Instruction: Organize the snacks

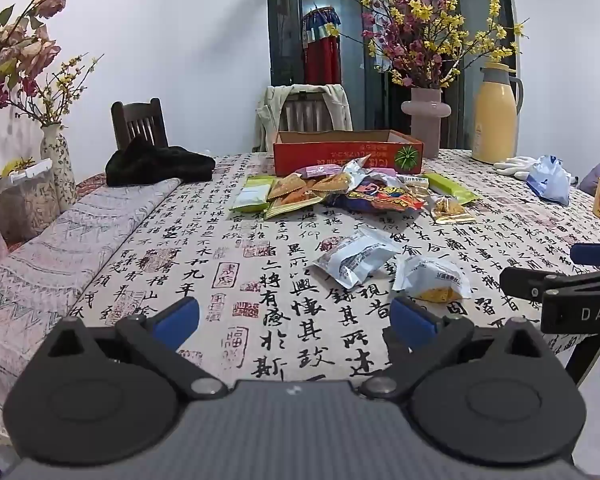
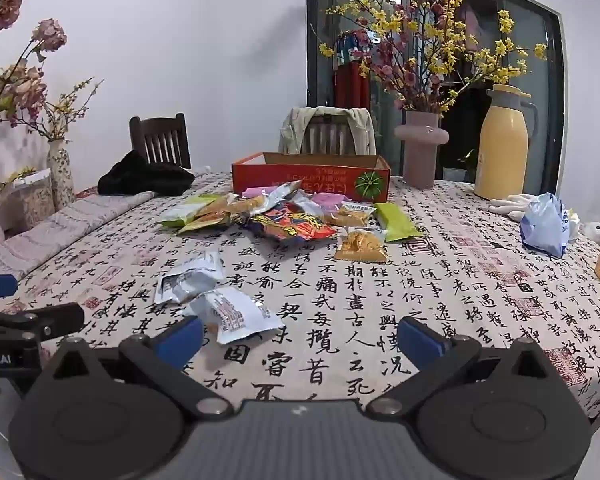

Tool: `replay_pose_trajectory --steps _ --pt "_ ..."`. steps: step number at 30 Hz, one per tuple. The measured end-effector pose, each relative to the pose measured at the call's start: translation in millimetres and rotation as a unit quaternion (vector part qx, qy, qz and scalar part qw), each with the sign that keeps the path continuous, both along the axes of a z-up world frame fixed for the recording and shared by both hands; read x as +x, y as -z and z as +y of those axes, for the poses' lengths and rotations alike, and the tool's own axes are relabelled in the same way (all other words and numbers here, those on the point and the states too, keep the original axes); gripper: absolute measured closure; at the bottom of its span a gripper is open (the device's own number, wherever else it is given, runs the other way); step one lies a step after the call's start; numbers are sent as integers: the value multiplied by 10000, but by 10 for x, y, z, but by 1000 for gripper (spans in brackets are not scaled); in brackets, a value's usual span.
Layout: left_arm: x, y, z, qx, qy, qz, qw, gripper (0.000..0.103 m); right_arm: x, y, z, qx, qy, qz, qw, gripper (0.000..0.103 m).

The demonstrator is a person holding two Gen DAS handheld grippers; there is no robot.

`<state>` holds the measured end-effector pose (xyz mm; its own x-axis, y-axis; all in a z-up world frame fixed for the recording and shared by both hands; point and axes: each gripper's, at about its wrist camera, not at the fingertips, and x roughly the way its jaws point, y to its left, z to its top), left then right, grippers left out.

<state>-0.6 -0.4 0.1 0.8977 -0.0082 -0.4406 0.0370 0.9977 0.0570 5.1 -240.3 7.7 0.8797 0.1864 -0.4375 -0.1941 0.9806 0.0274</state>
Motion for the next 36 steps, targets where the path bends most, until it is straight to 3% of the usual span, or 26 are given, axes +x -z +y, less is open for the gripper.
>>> replay_pose_trajectory --steps 36 --pt "5 1 -27 66 -55 -19 10000 0 -20 32 -44 -32 173 -30 9998 0"
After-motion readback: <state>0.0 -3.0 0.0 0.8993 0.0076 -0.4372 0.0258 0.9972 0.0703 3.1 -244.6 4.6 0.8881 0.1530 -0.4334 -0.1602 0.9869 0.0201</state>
